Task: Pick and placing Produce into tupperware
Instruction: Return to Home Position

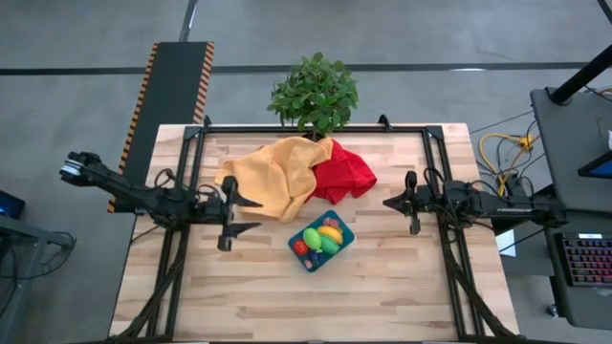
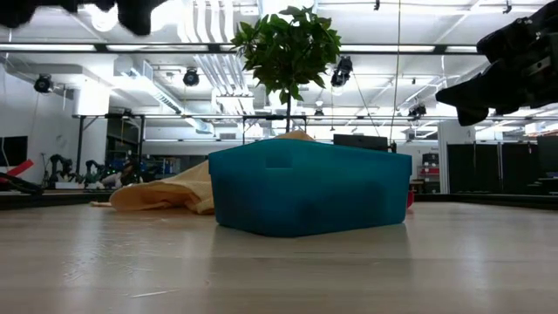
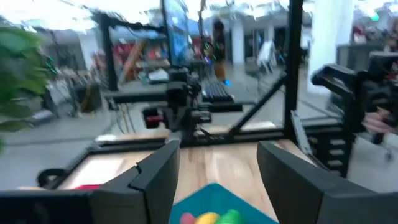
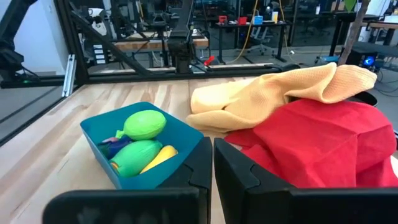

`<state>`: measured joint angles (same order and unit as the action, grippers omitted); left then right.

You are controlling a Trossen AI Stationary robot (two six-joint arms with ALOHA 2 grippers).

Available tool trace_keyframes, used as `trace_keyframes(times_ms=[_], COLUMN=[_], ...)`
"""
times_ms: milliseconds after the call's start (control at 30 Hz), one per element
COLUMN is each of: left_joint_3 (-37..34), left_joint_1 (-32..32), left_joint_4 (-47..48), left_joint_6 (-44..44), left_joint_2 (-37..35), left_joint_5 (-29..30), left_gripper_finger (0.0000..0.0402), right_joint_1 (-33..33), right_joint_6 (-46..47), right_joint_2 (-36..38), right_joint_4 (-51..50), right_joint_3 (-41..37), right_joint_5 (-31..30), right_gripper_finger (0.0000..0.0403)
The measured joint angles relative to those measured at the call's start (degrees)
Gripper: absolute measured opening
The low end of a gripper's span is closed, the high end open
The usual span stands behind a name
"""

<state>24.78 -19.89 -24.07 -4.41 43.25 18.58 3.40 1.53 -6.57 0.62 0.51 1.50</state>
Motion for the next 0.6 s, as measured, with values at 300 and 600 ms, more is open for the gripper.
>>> trace_keyframes(times_ms=[300,600], left_joint_3=[-12.08,-12.93], left_joint_1=[6.54,15.07], left_joint_4=[-10.46,4.03], left_joint_6=[-0.93,1.13], left_joint_2=[-4.07,-14.38], left_joint_5=[-0.15,-2.45], left_gripper_finger=[0.0200,0.0143], right_joint_1=[0.00,0.00], right_joint_6=[1.06,2.14], right_joint_2=[0.00,0.00], right_joint_4=[0.00,-0.02], right_joint_3=[0.00,0.00], right_joint_5=[0.00,0.19], right_gripper_finger=[0.0009,0.0009])
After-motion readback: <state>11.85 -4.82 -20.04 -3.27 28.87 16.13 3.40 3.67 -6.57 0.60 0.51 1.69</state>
